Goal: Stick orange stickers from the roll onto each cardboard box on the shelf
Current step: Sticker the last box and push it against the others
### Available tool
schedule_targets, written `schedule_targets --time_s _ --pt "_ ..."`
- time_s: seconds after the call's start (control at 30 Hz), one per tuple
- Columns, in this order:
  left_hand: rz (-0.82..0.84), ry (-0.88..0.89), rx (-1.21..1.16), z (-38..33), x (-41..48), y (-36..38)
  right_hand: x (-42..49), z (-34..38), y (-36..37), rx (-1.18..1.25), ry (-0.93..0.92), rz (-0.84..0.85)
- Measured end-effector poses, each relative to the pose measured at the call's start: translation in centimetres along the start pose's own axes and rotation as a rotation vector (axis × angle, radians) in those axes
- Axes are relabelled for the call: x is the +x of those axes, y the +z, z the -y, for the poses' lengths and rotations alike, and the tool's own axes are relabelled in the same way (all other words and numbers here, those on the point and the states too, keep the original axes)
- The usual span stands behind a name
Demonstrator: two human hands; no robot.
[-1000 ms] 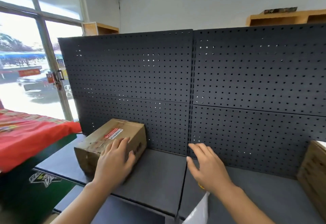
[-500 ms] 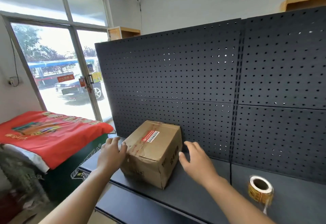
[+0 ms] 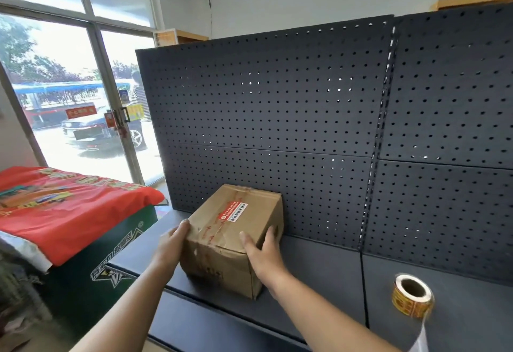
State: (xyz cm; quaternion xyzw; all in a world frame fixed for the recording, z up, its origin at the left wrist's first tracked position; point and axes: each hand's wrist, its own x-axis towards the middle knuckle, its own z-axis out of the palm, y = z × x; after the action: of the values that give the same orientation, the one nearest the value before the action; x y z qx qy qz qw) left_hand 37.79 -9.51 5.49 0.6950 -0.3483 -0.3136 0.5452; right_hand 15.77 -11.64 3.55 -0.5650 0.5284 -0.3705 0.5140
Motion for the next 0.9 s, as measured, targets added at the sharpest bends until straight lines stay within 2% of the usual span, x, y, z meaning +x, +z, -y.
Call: schedule_targets --time_s 0.1,0.27,0.43,0.7,0.9 --pt "0.056 -0.104 -0.157 1.0 0.0 0.5 -0.1 -0.6 0.5 0.046 0.025 0.004" --pt "-0.004 -0.086 -0.239 1.7 -0.8 1.1 -0.7 -0.2 -0.6 0.088 0.031 0.048" --pt "-0.068 -0.081 -0.311 0.2 -3.9 2.5 -0.3 -0.4 -1.6 0.068 -0.031 -0.042" --pt "-0.058 0.019 -0.365 -5.9 -12.6 5.5 -4.7 1.9 -9.3 0.110 -0.124 -0.095" --pt "0.055 0.006 -0.462 -9.2 -20.0 9.9 -10.5 3.4 -17.1 0.126 -0.204 -0.205"
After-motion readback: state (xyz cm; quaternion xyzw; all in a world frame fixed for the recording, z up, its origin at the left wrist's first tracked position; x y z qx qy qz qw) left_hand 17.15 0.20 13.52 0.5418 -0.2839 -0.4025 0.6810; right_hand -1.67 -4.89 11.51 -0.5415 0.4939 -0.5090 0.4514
